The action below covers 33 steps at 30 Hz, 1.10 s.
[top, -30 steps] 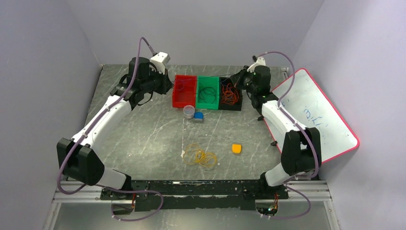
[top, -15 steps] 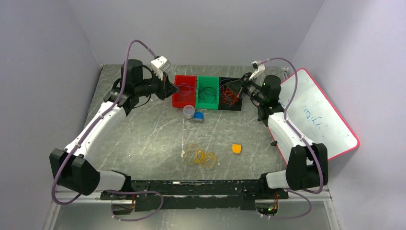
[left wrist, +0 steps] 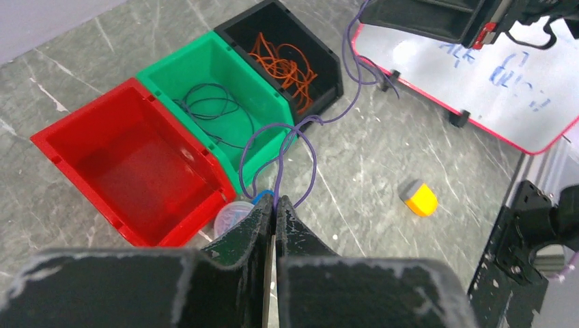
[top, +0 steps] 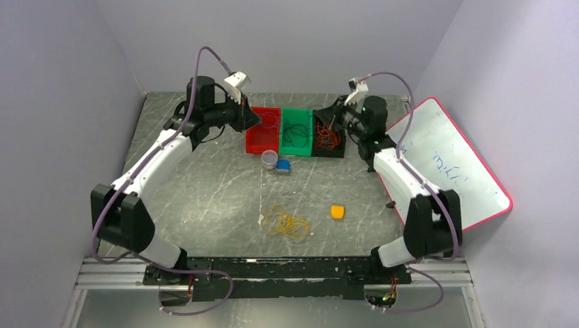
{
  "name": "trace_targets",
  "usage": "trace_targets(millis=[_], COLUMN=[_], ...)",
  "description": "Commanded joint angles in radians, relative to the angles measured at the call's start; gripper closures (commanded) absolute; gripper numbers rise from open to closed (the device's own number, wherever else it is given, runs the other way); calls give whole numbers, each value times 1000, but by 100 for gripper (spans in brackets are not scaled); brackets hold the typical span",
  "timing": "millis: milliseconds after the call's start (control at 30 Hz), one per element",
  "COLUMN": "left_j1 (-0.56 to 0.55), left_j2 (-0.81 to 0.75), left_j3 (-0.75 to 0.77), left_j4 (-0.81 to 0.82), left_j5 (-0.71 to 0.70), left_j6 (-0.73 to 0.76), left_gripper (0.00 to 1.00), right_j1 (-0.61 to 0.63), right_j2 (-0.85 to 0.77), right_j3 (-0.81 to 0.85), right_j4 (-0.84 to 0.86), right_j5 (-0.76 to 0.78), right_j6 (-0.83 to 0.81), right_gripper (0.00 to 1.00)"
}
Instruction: Untangle the cables
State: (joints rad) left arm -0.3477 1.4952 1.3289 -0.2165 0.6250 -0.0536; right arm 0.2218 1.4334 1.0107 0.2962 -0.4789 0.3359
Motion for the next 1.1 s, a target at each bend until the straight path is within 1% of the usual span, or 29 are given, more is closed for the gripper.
trace_targets(millis=[0,133,300,400,500,633,733,967,1067], left_j1=[5,-7,-14,-14,-15,-20,-36,-71,-78], left_j2=[83,165,234,268,304,343,356,391,408], left_j3=[106,188,255,289,326,351,356,380,398], left_j4=[24,-11,-36,-57,-88,-110,-116,-126,-132], left_j5=[-57,-121,-212,-250,-261,-242,-241,-251,-259], left_j6=[-28,-24,-34,-34,-27,-21,-10,-2,-4], left_gripper=[93,93,93,93,93,93,93,93,93], right_j1=[38,78,117,140,150,154,153,153,153], right_j2=[137,316,496,577,655,677,665,628,618], right_j3=[122,263,430,518,566,562,536,488,481], right_j4=[-42,-74,-102,-127,-139,-147,-155,-183,-203], right_j5=[158,235,261,277,286,342,384,426,425], right_j6=[-8,-27,-53,-74,-78,-77,-94,-127,-141], right_gripper=[100,100,100,100,100,100,100,100,95])
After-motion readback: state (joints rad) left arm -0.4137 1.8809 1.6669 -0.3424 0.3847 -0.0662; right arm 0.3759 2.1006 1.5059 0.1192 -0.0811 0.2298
